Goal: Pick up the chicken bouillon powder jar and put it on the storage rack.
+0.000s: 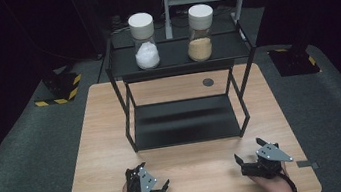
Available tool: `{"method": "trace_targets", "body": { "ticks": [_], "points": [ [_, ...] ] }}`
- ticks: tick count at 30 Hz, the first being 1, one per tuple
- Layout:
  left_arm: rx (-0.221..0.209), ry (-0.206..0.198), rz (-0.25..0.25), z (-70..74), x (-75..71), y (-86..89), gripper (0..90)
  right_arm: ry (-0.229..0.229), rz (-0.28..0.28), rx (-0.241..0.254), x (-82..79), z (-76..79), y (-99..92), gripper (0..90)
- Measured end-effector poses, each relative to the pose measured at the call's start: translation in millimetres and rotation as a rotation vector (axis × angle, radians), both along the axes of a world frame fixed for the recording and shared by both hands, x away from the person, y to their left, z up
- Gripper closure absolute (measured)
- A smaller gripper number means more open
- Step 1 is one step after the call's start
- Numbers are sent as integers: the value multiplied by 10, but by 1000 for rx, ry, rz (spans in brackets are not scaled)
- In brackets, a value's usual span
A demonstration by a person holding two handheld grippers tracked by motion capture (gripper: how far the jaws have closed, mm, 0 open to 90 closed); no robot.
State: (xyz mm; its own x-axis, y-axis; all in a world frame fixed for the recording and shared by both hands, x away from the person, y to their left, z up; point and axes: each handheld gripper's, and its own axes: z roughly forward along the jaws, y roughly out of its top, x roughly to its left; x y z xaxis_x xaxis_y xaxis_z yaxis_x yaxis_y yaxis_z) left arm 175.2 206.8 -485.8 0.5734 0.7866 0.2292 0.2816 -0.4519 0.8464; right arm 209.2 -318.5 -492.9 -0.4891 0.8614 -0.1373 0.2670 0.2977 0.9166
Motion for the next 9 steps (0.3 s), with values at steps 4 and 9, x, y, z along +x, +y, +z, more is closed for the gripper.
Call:
{"method": "trace_targets", "body": {
  "ticks": [4,9],
  "points": [
    [3,-1,1,-1,-4,-7,13,4,16,-46,1,27,43,0],
    [5,-5,3,-5,-11,-13,13,25,39,-128,25,85,150,0]
  ]
}}
